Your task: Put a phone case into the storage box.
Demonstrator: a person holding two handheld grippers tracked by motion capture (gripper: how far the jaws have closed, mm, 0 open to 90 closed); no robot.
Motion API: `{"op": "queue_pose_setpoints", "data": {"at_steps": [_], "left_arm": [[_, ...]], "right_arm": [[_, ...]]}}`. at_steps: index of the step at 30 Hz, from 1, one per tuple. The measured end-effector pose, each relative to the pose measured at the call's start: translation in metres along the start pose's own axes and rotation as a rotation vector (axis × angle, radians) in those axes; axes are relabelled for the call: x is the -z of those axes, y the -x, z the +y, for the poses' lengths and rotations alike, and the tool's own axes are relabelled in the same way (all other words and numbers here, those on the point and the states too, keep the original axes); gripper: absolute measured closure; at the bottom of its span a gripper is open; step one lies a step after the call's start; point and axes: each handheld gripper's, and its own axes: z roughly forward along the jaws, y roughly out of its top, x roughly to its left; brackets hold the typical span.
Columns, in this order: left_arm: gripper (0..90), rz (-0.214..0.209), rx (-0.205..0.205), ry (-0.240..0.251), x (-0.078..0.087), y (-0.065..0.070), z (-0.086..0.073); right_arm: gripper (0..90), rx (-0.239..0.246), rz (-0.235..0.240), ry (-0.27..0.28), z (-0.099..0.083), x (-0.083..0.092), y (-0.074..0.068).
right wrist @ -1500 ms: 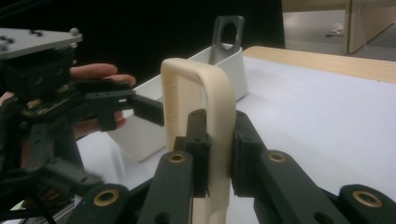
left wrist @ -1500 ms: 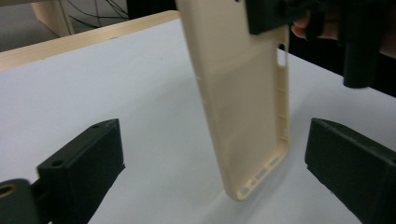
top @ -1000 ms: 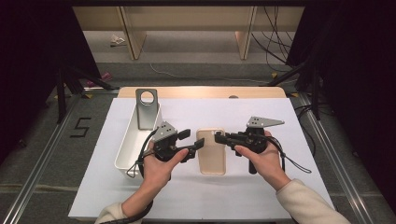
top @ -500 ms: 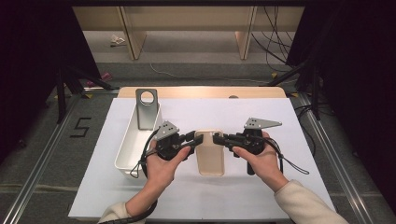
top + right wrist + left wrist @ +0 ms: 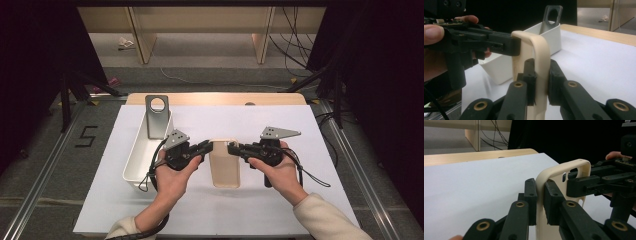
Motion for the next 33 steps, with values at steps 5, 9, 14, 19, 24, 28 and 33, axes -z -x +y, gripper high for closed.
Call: {"op": "queue_pose_setpoints", "data": {"at_steps": [5,9,14,19,24,28,33], "left_arm": [[82.2,0.014,-0.012,-0.008,0.0,0.002,0.0],[82.3,0.023,-0.033,-0.007,-0.001,0.004,0.001],[82.6,0.027,-0.045,-0.006,-0.002,0.005,0.002],[82.7,0.033,-0.055,-0.006,-0.001,0.003,0.003],[82.7,0.056,-0.06,0.004,0.001,-0.002,0.005],[82.7,0.071,-0.067,0.012,0.003,-0.007,0.008],[82.6,0.069,-0.069,0.021,0.007,-0.012,0.011]], "right_arm": [[80.1,0.004,-0.011,-0.005,0.0,-0.001,0.0],[78.0,0.038,-0.037,-0.016,0.0,0.0,-0.001],[72.1,0.071,-0.058,-0.028,0.001,-0.001,-0.002],[58.7,0.087,-0.07,-0.031,0.002,-0.001,-0.002],[40.5,0.104,-0.053,-0.031,0.005,0.001,-0.003],[29.3,0.116,-0.048,-0.026,0.006,0.006,-0.002],[22.1,0.12,-0.064,-0.02,0.006,0.017,0.003]]}}
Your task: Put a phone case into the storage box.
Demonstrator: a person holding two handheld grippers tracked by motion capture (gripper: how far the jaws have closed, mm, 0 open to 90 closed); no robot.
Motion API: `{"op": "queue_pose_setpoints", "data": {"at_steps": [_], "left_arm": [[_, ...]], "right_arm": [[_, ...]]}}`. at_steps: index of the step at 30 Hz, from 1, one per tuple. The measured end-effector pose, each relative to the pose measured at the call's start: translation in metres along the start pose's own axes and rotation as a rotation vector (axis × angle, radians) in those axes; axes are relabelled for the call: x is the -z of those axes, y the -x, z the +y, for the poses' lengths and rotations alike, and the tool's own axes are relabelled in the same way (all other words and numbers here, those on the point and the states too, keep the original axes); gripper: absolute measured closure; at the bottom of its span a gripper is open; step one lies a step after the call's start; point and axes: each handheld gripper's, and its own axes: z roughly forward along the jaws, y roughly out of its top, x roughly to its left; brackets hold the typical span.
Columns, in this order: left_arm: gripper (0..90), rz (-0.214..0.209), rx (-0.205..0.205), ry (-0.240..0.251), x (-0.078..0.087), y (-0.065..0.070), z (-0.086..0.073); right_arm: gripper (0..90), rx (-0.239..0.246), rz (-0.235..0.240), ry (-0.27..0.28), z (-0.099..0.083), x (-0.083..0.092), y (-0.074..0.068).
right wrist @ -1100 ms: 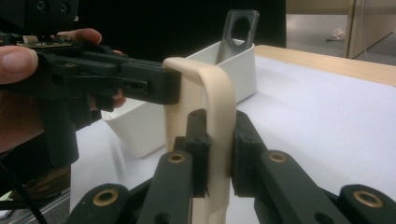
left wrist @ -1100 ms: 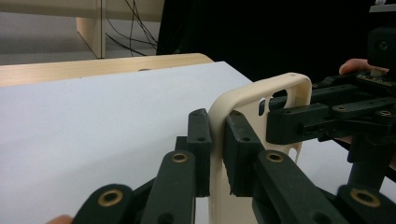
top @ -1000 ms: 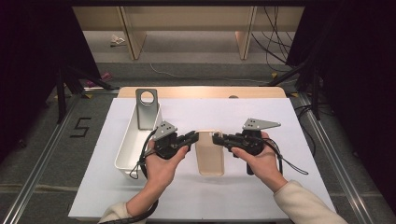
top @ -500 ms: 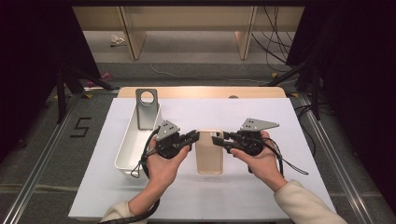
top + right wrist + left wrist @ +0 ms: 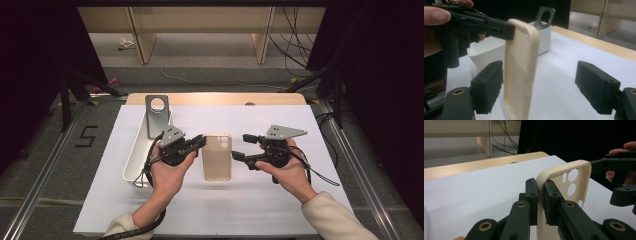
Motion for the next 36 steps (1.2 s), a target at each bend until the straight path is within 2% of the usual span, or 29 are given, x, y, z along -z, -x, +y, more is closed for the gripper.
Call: {"op": "queue_pose_setpoints", "data": {"at_steps": [3,10,22,36], "left_arm": [[82.6,0.001,-0.006,0.01,0.003,-0.003,0.003],[82.7,0.004,-0.029,0.024,0.007,-0.007,0.009],[82.6,0.016,-0.031,0.056,0.017,-0.015,0.018],[82.6,0.021,-0.045,0.064,0.023,-0.02,0.024]], "right_arm": [[20.4,0.013,-0.025,0.003,-0.002,0.01,0.007],[20.2,-0.005,-0.074,0.013,-0.011,0.027,0.017],[19.1,-0.006,-0.098,0.003,-0.025,0.042,0.018],[19.2,0.008,-0.095,-0.008,-0.035,0.051,0.014]]}}
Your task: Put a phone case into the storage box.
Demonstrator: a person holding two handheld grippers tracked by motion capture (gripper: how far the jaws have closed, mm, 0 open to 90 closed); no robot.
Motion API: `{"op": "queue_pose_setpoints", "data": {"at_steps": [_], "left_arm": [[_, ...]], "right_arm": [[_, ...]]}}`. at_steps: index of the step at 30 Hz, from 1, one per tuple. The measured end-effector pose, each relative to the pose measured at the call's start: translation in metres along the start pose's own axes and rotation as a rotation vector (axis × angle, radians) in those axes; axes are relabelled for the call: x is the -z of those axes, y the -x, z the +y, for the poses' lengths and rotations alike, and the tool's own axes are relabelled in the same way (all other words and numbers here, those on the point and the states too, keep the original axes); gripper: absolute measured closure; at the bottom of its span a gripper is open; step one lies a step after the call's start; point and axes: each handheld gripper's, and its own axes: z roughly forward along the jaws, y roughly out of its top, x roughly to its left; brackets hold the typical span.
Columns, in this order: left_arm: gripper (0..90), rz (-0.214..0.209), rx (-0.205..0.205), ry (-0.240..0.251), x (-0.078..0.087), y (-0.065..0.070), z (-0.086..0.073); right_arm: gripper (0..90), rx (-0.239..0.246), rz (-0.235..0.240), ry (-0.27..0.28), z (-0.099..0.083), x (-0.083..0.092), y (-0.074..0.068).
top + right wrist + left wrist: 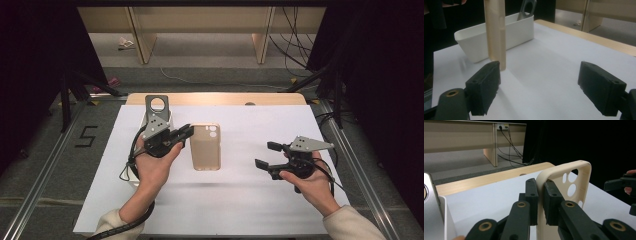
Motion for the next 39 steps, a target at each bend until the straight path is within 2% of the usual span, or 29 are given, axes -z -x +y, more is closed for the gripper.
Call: {"op": "queue_pose_setpoints", "data": {"at_steps": [15,31,39], "left_arm": [[82.6,-0.009,-0.021,-0.012,0.003,-0.008,0.008],[82.7,-0.001,-0.065,-0.01,0.011,-0.021,0.03],[82.8,-0.007,-0.062,0.012,0.018,-0.036,0.046]], "right_arm": [[18.5,0.01,-0.035,-0.015,-0.007,0.009,0.002],[17.8,0.001,-0.048,-0.017,-0.011,0.016,0.004],[17.8,-0.003,-0.06,-0.02,-0.013,0.019,0.006]]}}
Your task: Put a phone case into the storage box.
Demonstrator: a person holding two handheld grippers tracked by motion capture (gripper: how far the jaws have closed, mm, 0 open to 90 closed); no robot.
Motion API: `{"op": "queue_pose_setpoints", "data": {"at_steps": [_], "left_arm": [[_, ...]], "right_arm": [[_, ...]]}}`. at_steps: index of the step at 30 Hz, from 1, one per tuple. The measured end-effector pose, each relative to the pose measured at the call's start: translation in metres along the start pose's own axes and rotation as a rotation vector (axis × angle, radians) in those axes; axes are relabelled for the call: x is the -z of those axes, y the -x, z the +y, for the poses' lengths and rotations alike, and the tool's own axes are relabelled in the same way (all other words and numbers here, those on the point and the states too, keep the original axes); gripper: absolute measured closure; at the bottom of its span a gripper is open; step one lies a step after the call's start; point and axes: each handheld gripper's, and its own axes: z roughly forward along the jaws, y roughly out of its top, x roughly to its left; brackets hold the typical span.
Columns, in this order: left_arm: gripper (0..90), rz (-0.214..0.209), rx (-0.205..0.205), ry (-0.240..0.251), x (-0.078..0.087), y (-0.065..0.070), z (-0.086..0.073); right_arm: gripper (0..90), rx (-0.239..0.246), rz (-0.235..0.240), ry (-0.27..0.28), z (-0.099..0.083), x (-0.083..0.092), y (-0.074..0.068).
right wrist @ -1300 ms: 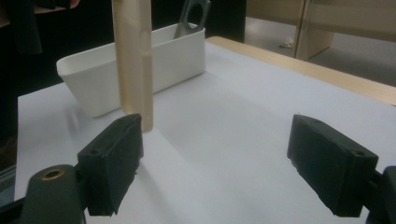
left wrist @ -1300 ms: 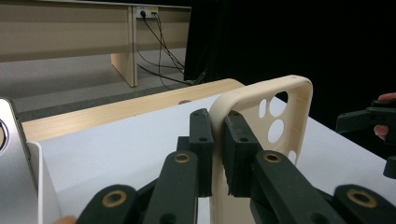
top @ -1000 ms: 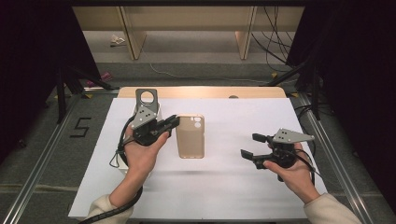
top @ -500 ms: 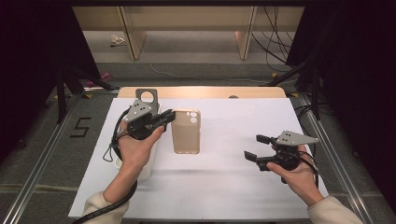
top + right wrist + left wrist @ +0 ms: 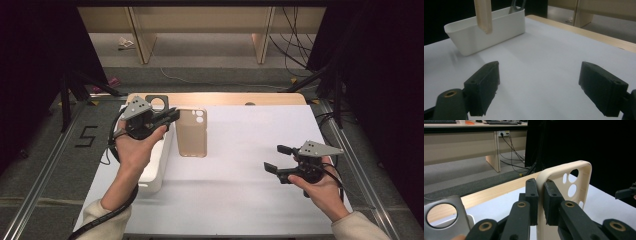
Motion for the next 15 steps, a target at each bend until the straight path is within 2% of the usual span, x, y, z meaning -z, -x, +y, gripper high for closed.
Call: {"op": "queue_pose_setpoints", "data": {"at_steps": [6,15], "left_arm": [[82.8,-0.001,-0.01,0.01,0.002,-0.016,0.009],[82.8,0.025,-0.021,0.025,0.013,-0.04,0.025]], "right_arm": [[17.8,-0.003,-0.007,0.001,-0.002,0.002,0.001],[17.8,-0.002,-0.008,-0.002,-0.002,0.002,0.002]]}}
